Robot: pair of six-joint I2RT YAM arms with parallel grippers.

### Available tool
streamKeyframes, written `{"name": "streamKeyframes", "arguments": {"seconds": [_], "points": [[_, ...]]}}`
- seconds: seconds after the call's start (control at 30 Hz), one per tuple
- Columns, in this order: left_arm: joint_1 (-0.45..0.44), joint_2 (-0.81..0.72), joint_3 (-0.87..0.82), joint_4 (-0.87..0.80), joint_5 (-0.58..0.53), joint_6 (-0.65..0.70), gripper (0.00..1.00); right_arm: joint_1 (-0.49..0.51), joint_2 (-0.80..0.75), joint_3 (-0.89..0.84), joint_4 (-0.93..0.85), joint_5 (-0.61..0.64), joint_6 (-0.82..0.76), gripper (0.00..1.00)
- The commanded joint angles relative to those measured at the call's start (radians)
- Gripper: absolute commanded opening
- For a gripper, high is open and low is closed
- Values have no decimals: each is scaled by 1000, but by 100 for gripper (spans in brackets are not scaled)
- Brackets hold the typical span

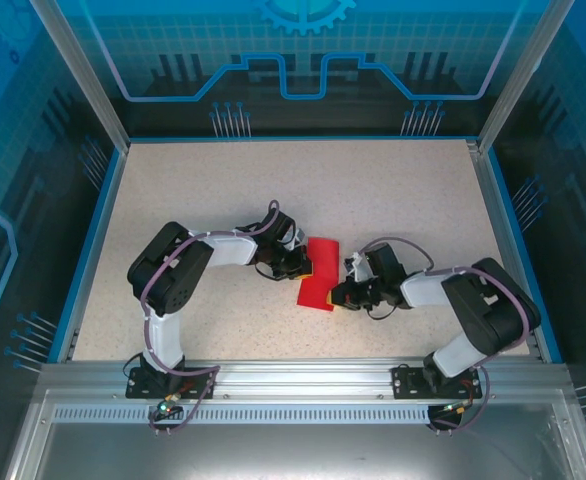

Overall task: Fold a paper plane with a square sheet of paper (pick it up from the middle)
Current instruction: Fold the square sheet of paper in half at the center of the table.

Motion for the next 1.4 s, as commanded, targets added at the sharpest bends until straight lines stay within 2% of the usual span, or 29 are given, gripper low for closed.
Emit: {"name": "streamKeyframes", "arguments": {"seconds": [0.0, 0.2, 0.47, 0.83, 1.13, 1.37], "points": [[-7, 75, -26, -112, -91, 20, 0, -3, -88, -6, -77, -7, 2, 0], [-7, 78, -24, -110, -91, 21, 0, 54, -65, 17, -120, 21, -12, 0], [-7, 78, -31, -101, -90, 19, 0, 40, 11, -33, -87, 60, -14, 0], [-7, 78, -40, -98, -89, 22, 0, 33, -132, 27, -115, 75, 46, 0], [-6, 80, -38, -103, -92, 23, 0, 46, -9, 57, -66, 23, 49, 0], [-7, 77, -35, -116, -93, 29, 0, 61, 57, 34, -102, 59, 24, 0]]}}
